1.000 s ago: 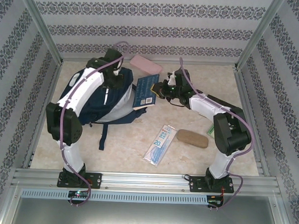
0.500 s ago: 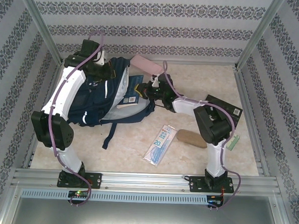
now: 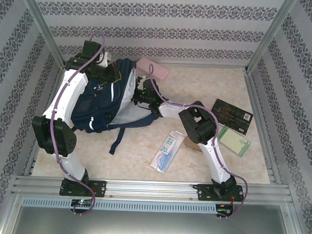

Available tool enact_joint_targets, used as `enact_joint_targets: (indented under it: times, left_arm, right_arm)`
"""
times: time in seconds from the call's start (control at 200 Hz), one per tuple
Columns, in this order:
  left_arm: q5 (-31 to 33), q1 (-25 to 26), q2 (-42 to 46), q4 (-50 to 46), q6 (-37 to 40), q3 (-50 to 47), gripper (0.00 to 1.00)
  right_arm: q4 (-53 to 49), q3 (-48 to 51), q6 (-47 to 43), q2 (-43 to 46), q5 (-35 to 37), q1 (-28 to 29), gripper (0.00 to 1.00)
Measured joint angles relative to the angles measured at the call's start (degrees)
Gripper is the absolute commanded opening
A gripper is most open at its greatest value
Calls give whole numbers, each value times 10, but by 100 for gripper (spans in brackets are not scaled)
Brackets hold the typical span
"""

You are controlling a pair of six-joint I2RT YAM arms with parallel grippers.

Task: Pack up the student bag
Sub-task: Place the book in the student bag.

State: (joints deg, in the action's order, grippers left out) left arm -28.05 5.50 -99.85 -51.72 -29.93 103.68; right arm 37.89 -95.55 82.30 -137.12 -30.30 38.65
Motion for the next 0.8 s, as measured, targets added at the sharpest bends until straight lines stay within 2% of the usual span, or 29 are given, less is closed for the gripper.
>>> enact_joint_targets:
  times: [0.11, 0.185, 0.35, 0.415, 0.565, 0.799]
  left_arm:
    - [-2, 0, 0, 0, -1, -1, 0]
    - [-3, 0, 0, 0, -1, -1, 0]
    - [-11, 0, 0, 6, -1, -10, 0]
    - [-13, 0, 0, 8, -1, -12, 0]
    - [-16, 0, 0, 8, -1, -12, 0]
    - [-16, 0, 0, 8, 2, -12, 0]
  right_arm:
    - [-49, -31, -17, -23, 3, 10, 8]
    - [-86, -34, -33, -30, 7, 13, 24]
    - [-151, -32, -78, -30, 14, 15, 31]
    - [-167, -28, -92, -29, 17, 15, 31]
    - [-202, -20, -129, -8, 27, 15, 15]
    - [-225, -2, -148, 13, 40, 16, 15]
